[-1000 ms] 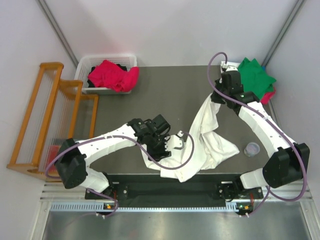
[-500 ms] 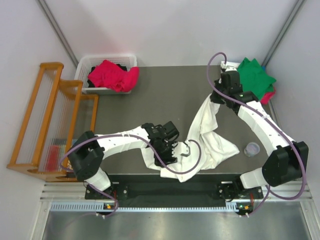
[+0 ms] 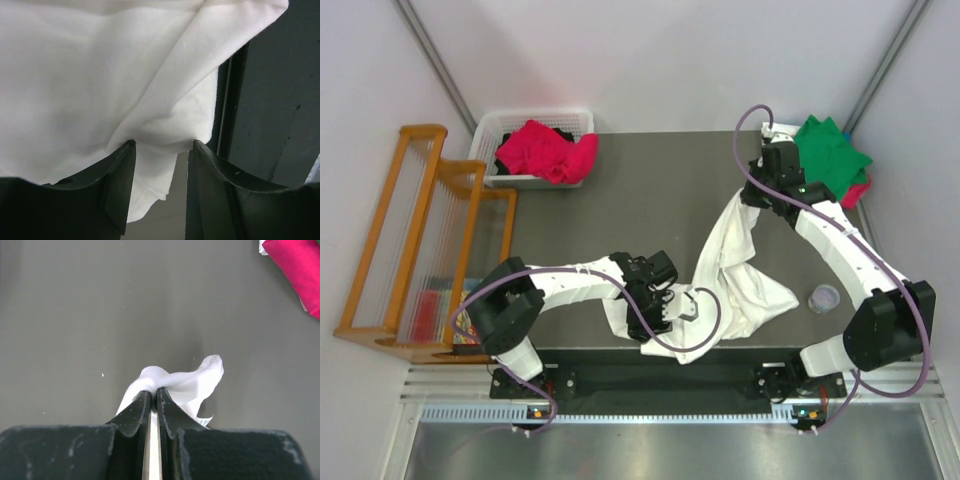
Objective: Fold and stack the t-shirts
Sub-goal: Flatten the tshirt out
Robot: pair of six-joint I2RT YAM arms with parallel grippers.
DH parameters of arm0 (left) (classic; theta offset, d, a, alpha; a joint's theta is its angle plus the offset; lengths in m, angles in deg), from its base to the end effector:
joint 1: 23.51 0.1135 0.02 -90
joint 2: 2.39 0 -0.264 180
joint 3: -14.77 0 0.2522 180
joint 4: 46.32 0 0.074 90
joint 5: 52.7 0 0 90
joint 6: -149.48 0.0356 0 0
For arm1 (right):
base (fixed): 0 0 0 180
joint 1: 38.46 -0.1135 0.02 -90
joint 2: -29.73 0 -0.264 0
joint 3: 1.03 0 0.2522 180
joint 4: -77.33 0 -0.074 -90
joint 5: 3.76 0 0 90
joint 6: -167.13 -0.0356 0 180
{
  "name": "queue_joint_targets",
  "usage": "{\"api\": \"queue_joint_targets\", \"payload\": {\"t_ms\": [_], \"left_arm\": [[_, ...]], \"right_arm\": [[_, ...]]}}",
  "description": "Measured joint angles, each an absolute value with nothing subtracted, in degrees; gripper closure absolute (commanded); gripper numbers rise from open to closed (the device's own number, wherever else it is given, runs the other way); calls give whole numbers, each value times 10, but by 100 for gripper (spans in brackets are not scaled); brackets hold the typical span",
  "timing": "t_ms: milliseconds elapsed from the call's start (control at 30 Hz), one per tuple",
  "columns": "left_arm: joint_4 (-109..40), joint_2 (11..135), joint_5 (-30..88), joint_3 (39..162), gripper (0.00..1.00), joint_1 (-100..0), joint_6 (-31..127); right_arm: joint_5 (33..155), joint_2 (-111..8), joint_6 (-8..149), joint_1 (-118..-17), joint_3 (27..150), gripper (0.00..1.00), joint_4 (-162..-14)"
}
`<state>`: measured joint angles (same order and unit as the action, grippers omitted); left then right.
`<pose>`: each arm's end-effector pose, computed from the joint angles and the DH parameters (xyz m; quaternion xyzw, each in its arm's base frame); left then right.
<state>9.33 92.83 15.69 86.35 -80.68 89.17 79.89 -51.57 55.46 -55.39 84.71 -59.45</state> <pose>0.1489 -0.2550 0.1700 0.6850 0.6982 -0.2031 0.0447 0.3042 0.0885 0.3255 0.0612 0.8986 0.0955 0.4238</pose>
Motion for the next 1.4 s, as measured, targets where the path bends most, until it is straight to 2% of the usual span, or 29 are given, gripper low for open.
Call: {"api": "queue_joint_targets", "payload": {"t_ms": [133, 233, 267, 367, 400, 500, 833, 1133, 1400], "left_arm": [[89, 930, 153, 863, 46, -807, 892], [86, 932, 153, 863, 63, -807, 890], [83, 933, 152, 863, 73, -807, 888], [78, 938, 150, 863, 85, -807, 884], [77, 942, 149, 863, 92, -807, 884], [76, 949, 146, 864, 100, -807, 881], [99, 948, 175, 895, 100, -792, 886], [163, 892, 180, 1075, 100, -600, 911], [196, 795, 184, 1084, 100, -520, 914]], "right_arm": [[801, -519, 554, -553, 847, 100, -597], [802, -522, 554, -552, 847, 100, -598], [802, -523, 554, -552, 847, 100, -598], [802, -523, 552, -552, 847, 100, -598], [802, -523, 552, -552, 847, 100, -599], [802, -523, 550, -552, 847, 100, -599], [804, -523, 550, -552, 847, 100, -602], [804, -523, 550, -552, 847, 100, -602], [803, -523, 550, -552, 847, 100, -601]]}}
